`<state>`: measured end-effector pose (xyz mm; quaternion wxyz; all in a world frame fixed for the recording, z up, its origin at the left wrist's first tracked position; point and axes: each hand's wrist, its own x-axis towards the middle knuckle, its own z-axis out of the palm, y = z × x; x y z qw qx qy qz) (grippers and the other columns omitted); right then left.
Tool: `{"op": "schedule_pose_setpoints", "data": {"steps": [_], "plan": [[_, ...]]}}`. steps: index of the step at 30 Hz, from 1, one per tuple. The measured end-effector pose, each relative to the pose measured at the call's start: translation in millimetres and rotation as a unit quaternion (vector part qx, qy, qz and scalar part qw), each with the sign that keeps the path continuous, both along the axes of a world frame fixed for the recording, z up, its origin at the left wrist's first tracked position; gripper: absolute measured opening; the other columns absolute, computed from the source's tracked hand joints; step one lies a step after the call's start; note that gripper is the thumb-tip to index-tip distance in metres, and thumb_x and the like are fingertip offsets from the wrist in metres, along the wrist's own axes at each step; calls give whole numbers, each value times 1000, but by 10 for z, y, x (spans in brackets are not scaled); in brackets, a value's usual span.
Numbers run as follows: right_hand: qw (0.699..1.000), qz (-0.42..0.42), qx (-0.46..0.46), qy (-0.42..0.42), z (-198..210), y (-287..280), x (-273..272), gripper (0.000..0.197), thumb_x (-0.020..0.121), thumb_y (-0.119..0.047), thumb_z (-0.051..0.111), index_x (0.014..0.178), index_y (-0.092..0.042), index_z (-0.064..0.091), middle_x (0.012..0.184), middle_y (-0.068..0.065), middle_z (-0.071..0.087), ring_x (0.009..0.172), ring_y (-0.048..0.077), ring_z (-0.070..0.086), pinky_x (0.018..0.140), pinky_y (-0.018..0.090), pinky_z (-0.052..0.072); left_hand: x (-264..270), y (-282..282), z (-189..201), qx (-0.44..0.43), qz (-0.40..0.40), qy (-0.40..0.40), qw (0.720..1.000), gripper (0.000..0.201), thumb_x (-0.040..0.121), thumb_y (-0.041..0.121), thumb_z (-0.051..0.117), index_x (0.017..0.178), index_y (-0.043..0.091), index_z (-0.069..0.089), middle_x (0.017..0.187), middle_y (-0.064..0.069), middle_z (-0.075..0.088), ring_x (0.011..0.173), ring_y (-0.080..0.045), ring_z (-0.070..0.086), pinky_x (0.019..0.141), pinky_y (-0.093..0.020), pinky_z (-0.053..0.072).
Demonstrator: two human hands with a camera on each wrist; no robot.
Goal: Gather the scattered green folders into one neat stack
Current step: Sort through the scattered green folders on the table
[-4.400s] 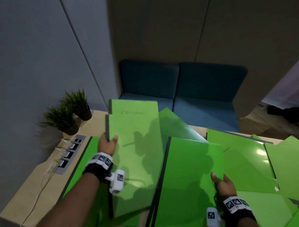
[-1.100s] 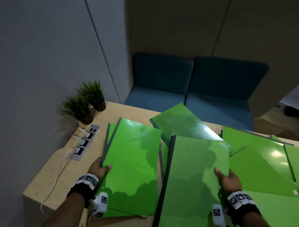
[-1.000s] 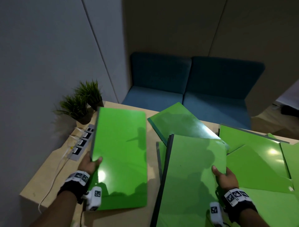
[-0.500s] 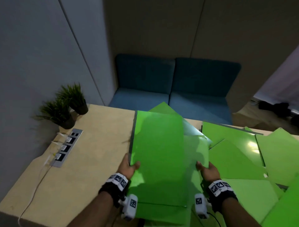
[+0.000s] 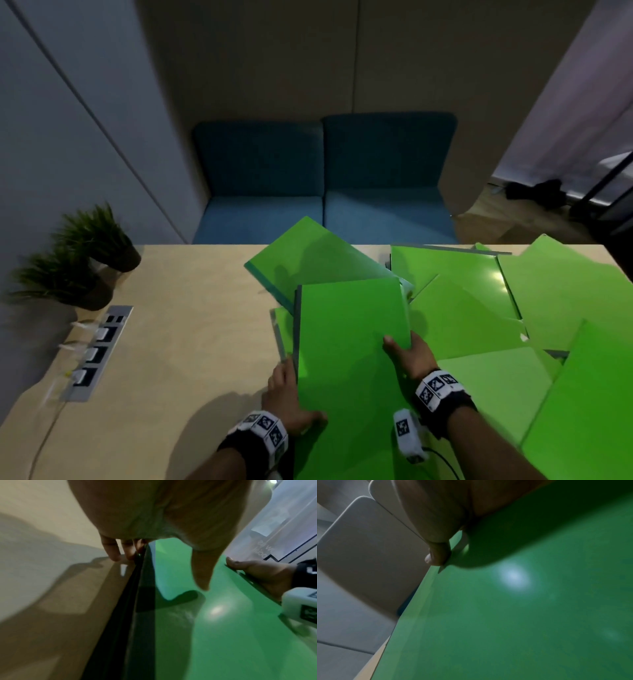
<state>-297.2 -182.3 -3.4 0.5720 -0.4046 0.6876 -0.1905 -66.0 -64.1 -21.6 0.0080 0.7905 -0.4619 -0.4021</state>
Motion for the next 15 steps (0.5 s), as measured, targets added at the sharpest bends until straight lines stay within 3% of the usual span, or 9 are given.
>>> {"op": "schedule_pose_setpoints", "data": {"steps": [2, 5, 7, 9, 12, 13, 15], "plan": [[1000, 8, 0, 14, 14, 10, -24, 108, 64, -69, 71, 150, -23, 26, 157, 6, 31, 140, 34, 36, 109, 55, 36, 31, -240, 98, -62, 47, 16, 997, 122, 72, 59, 70, 151, 21, -15, 161, -4, -5, 147, -30, 9, 118, -46, 21], [1000, 5, -1, -18, 130, 50, -19, 89, 76, -52, 71, 148, -20, 29, 152, 6, 39, 134, 32, 44, 107, 51, 39, 167, -854, 318, -164, 84, -22, 983, 97, 85, 48, 62, 153, 19, 0, 160, -9, 4, 146, -31, 13, 116, -42, 22], [997, -4, -19, -70, 130, 96, -13, 77, 83, -40, 69, 148, -20, 31, 147, -1, 43, 127, 27, 51, 105, 48, 40, 216, -1293, 491, -199, 33, -75, 976, 83, 88, 54, 55, 153, 21, 14, 158, -8, 15, 145, -29, 19, 116, -44, 24], [991, -27, -14, -130, 128, 144, 11, 70, 88, -26, 67, 148, -21, 32, 147, -2, 43, 116, 21, 54, 102, 45, 42, 181, -1645, 661, -197, -53, -119, 972, 73, 89, 62, 43, 151, 29, 20, 159, -2, 19, 147, -26, 15, 116, -53, 14], [984, -31, -19, -176, 90, 212, 82, 73, 82, -30, 74, 144, -26, 37, 150, 3, 43, 111, 18, 56, 97, 40, 46, 40, -1933, 812, -147, -167, -144, 964, 67, 90, 69, 25, 150, 38, 19, 159, 4, 21, 149, -24, 8, 116, -57, -1], [981, -36, -19, -189, 48, 212, 104, 80, 78, -34, 78, 146, -27, 35, 152, 2, 39, 115, 20, 55, 100, 42, 45, -9, -1977, 821, -126, -188, -139, 964, 67, 90, 70, 22, 150, 39, 21, 159, 2, 25, 149, -25, 14, 118, -56, 3], [976, -44, -15, -213, 17, 216, 167, 91, 72, -36, 83, 147, -30, 33, 154, 0, 36, 125, 24, 51, 105, 47, 42, -71, -1964, 808, -91, -197, -118, 969, 66, 90, 71, 23, 146, 38, 31, 153, 0, 37, 140, -26, 37, 115, -51, 25]]}}
